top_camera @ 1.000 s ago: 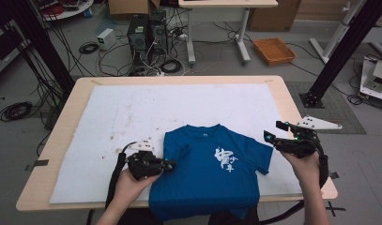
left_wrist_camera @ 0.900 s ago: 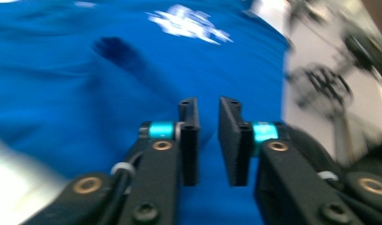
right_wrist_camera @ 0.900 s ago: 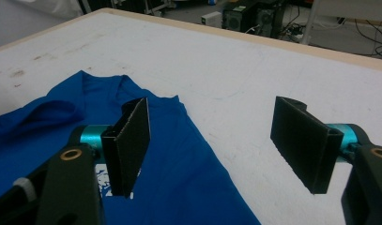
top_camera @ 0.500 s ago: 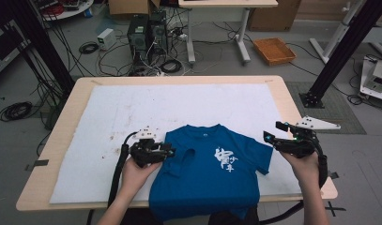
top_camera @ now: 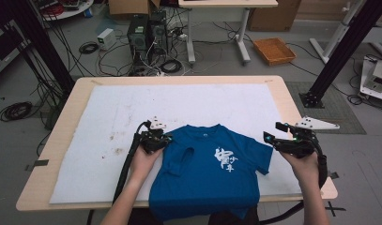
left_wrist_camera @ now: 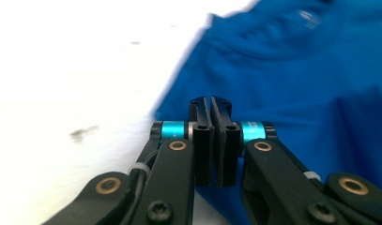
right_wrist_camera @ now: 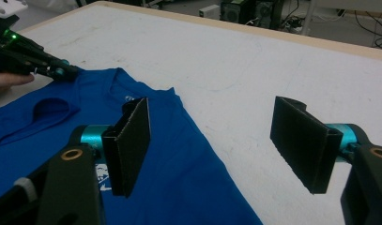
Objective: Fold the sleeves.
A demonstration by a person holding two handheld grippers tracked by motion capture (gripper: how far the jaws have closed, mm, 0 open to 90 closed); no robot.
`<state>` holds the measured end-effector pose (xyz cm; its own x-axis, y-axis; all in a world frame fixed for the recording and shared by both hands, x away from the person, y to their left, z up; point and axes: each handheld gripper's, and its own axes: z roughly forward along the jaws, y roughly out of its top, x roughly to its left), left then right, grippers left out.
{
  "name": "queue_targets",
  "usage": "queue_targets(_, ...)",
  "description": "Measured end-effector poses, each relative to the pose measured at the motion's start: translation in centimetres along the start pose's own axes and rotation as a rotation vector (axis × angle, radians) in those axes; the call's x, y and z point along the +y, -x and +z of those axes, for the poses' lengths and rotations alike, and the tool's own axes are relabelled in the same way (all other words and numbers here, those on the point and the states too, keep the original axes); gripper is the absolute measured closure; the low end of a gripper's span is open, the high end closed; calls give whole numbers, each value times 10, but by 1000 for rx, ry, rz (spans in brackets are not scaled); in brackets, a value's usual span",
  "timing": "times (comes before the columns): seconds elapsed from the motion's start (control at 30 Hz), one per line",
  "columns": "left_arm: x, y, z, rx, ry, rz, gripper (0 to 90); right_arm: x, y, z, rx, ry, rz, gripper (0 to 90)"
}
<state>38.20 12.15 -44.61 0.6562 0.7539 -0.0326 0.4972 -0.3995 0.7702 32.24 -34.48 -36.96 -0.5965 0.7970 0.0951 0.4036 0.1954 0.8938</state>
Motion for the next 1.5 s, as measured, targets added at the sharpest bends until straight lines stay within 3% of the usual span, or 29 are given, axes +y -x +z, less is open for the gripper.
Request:
queue_targets(0.1,1,-4,-3,13,37,-36,883,0,0,0,0,0,-1,290)
queue_targets(0.17,4,1,-10,-102,114,-88,828,0,1,-1,-1,3,1,290)
queue_targets(0.2,5,6,-12,-156,131,-82,787,0,1,-2,-3,6,4,290)
queue_targets(0.23,5,6,-12,-156,131,-82,757,0,1,-2,-3,6,4,290)
queue_targets(0.27,8,19,-17,-212,145,-57,736,1,2,-3,-5,9,6,290)
queue_targets(0.3,8,19,-17,-212,145,-57,712,0,2,-4,-5,10,6,290)
queue_targets(0.33,10,31,-19,-271,117,-52,685,0,2,-4,-5,9,7,290)
queue_targets(0.37,10,31,-19,-271,117,-52,676,0,2,-3,-5,9,6,290)
queue_targets(0.4,9,40,-19,-281,68,-39,672,0,1,-3,-5,8,6,290)
queue_targets(0.47,7,47,-16,-272,36,-30,668,1,1,-3,-2,10,2,290)
queue_targets(0.5,7,47,-16,-272,36,-30,685,1,1,-3,-2,10,2,290)
queue_targets(0.57,5,53,-8,-285,-18,-9,794,1,-1,-2,-1,10,1,290)
queue_targets(0.63,5,56,-5,-295,-18,1,874,1,-1,-2,0,8,-2,290)
queue_targets(0.67,5,60,-2,-344,-5,6,874,1,-1,-2,-3,9,-2,291)
queue_targets(0.7,5,60,-2,-344,-5,6,874,1,-1,-2,-3,9,-2,291)
queue_targets(0.73,5,62,0,-394,20,27,868,1,-1,-3,-6,9,4,290)
queue_targets(0.8,5,61,0,-421,51,0,672,0,1,-4,-12,12,8,290)
queue_targets(0.9,5,57,-4,-427,80,-28,588,-1,3,-4,-25,10,17,293)
queue_targets(1.0,3,51,-22,-361,148,-7,578,-3,7,-5,-52,-1,48,318)
queue_targets(1.07,0,46,-34,-337,195,0,557,-6,10,-7,-66,-4,62,344)
queue_targets(1.1,0,46,-34,-337,195,0,543,-9,13,-8,-71,-10,63,371)
queue_targets(1.13,-4,40,-47,-308,234,14,530,-12,15,-8,-78,-17,68,409)
queue_targets(1.23,-8,32,-59,-270,262,26,513,-20,22,-9,-98,-39,81,463)
queue_targets(1.33,-21,12,-82,-240,318,-17,494,-40,38,-6,-113,-72,165,540)
queue_targets(1.5,-37,-3,-101,-227,331,-35,490,-59,50,7,-95,-130,243,618)
